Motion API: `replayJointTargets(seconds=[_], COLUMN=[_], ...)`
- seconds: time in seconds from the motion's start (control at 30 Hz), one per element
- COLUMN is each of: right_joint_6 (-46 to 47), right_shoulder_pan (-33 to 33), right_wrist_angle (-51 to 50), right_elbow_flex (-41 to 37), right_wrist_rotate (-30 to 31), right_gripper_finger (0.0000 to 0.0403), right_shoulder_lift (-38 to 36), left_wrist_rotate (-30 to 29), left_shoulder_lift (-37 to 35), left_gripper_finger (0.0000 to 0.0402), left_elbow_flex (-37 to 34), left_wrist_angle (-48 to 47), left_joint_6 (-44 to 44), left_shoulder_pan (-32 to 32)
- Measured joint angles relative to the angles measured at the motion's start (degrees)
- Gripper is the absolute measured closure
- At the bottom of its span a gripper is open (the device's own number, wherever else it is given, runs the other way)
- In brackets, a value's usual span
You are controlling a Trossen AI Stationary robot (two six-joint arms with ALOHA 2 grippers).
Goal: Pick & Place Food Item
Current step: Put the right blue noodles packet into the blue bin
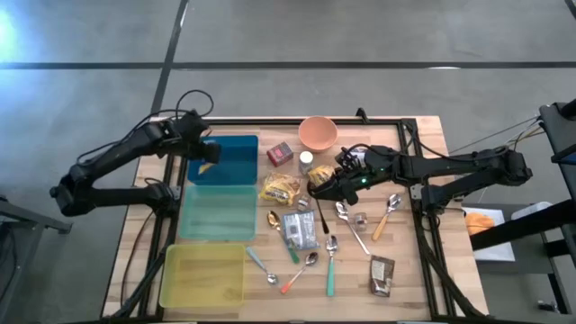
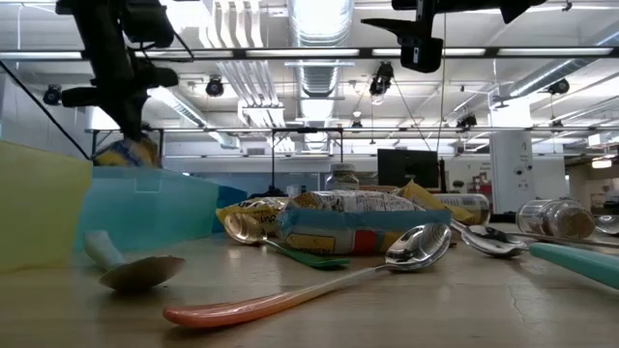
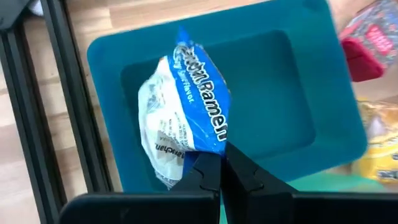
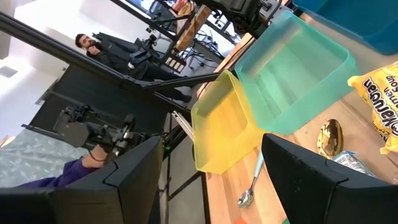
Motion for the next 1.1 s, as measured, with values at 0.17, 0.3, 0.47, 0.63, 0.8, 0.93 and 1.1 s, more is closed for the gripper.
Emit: replayJointTargets(seconds=[0.17, 0.3, 0.47, 0.63, 0.8, 0.93, 1.1], right_joint_6=[-0.23, -0.24, -0.24, -0.25, -0.93, -1.09, -1.09], right_shoulder_pan=[0.00, 0.00, 0.00, 0.00, 0.00, 0.02, 0.02], right_wrist_angle=[0.00, 0.00, 0.02, 0.02, 0.02, 0.02, 0.02], right_elbow_flex=[0.00, 0.00, 0.00, 0.00, 0.00, 0.00, 0.00], right_wrist_rotate=[0.00, 0.00, 0.00, 0.00, 0.02, 0.02, 0.01], right_gripper_finger=[0.0132, 0.0132, 0.0132, 0.0132, 0.0132, 0.0132, 0.0132], right_shoulder_lift=[0.00, 0.00, 0.00, 0.00, 0.00, 0.00, 0.00], left_wrist_rotate=[-1.17, -4.08, -12.89, -14.38, -12.82, -10.75, -8.07], left_shoulder_lift=[0.00, 0.00, -0.02, 0.03, 1.77, 3.28, 3.21], left_gripper_finger=[0.0401, 0.0401, 0.0401, 0.0401, 0.0401, 0.0401, 0.0401], left_elbow_flex=[-3.60, -6.00, -7.16, -7.16, -8.48, -12.19, -15.95], left_wrist_angle=[1.95, 3.44, 4.80, 6.62, 6.57, 7.33, 9.77], left_joint_6=[-2.30, -3.79, -5.23, -4.29, -3.92, -4.30, -5.84], left_shoulder_pan=[0.02, 0.04, 0.07, 0.07, 0.07, -0.04, -0.65])
